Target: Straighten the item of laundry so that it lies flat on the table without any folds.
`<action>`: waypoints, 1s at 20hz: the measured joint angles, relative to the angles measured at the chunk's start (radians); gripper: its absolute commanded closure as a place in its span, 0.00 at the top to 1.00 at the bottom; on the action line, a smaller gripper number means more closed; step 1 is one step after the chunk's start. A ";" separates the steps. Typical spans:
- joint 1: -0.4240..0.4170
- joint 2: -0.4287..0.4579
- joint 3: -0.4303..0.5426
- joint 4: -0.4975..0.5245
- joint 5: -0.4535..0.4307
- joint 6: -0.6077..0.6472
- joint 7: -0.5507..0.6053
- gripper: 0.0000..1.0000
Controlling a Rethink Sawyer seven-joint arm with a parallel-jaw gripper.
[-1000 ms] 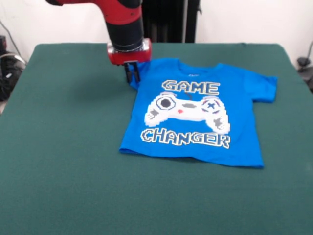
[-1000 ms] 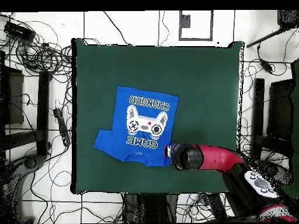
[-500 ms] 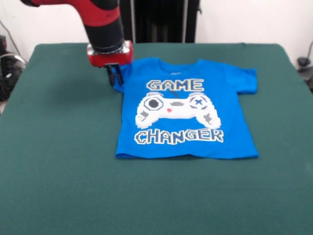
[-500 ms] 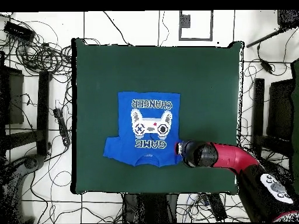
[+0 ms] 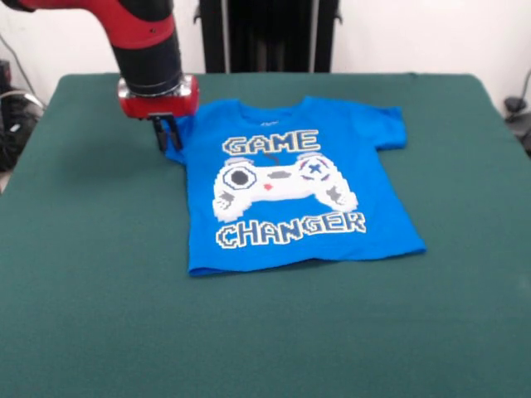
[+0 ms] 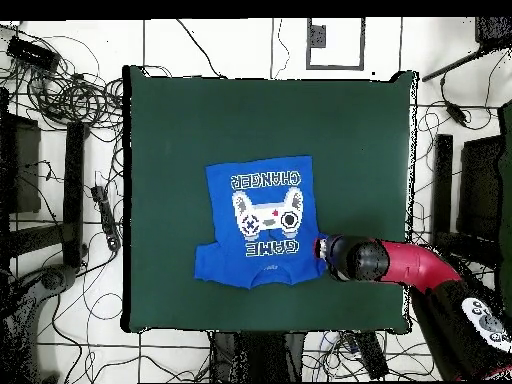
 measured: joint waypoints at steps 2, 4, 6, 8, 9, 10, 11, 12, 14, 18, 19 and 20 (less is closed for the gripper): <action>-0.001 0.000 0.001 -0.005 -0.004 0.004 0.000 0.00; -0.002 0.001 0.006 -0.015 -0.009 0.021 0.000 0.00; -0.004 0.002 0.009 -0.021 -0.011 0.031 0.000 0.00; -0.012 0.003 0.021 -0.038 -0.019 0.054 0.000 0.00; -0.017 0.004 0.026 -0.044 -0.022 0.059 0.000 0.00; -0.022 0.005 0.032 -0.051 -0.026 0.064 0.000 0.00; -0.029 0.007 0.039 -0.061 -0.031 0.070 -0.001 0.00; -0.038 0.012 0.046 -0.076 -0.036 0.078 -0.002 0.00; -0.052 0.020 0.057 -0.097 -0.041 0.091 -0.005 0.00; -0.071 0.031 0.081 -0.132 -0.042 0.146 -0.023 0.00; -0.075 0.035 0.089 -0.143 -0.045 0.162 -0.029 0.00; -0.078 0.039 0.097 -0.154 -0.047 0.178 -0.035 0.00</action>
